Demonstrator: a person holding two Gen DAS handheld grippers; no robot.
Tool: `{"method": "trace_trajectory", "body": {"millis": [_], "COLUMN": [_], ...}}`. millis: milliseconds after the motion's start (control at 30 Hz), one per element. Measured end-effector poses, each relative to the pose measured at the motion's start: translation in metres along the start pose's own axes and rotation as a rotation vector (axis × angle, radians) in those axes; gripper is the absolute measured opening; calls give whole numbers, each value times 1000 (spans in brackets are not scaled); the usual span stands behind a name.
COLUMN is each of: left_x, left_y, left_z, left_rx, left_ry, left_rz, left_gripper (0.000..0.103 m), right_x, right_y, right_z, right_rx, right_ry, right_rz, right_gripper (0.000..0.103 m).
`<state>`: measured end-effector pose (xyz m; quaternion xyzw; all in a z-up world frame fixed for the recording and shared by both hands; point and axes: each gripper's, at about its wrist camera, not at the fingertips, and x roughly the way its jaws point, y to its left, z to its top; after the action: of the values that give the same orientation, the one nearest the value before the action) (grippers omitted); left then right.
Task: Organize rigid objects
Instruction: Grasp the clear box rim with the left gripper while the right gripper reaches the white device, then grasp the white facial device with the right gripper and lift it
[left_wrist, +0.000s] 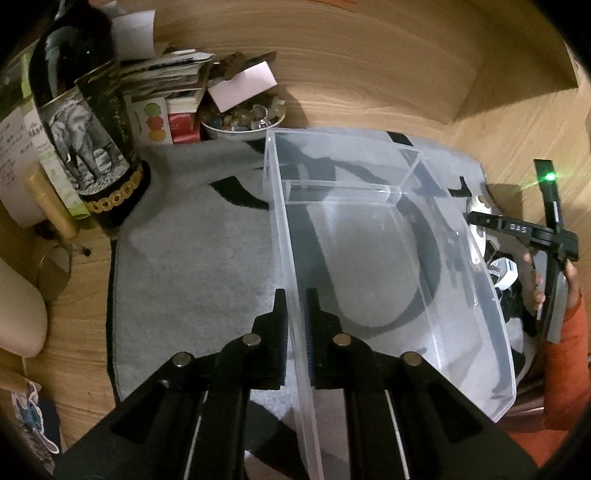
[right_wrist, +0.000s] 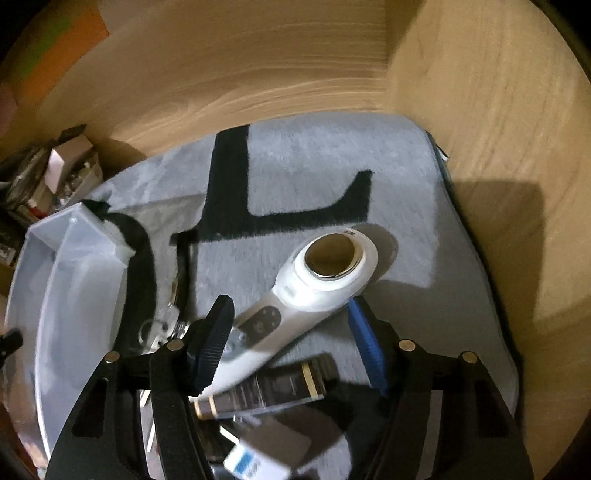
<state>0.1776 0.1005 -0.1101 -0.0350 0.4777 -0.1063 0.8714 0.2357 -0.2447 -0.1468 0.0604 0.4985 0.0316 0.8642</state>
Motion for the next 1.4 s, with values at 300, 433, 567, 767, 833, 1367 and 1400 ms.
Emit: {"method": "trace_trajectory", "body": {"millis": [300, 433, 567, 767, 833, 1367, 1400], "left_x": [1, 0, 1, 2, 3, 1, 1], "left_y": [-3, -6, -8, -9, -9, -8, -7], "left_z": [-2, -2, -1, -1, -2, -2, -2], "left_rx": [3, 7, 4, -4, -5, 19, 20], "left_ry": [-1, 1, 3, 2, 1, -16, -19], "left_rz": [30, 55, 76, 102, 106, 81, 76], "left_gripper": [9, 8, 7, 7, 7, 7, 7], "right_x": [21, 12, -7, -48, -64, -90, -88], "right_y": [17, 21, 25, 36, 40, 153, 158], "right_z": [17, 20, 13, 5, 1, 0, -2], "right_rx": [-87, -110, -126, -154, -169, -407, -424], "right_ry": [31, 4, -42, -130, -160, -223, -213], "right_rz": [-54, -20, -1, 58, 80, 212, 214], "right_gripper": [30, 20, 20, 20, 20, 20, 20]}}
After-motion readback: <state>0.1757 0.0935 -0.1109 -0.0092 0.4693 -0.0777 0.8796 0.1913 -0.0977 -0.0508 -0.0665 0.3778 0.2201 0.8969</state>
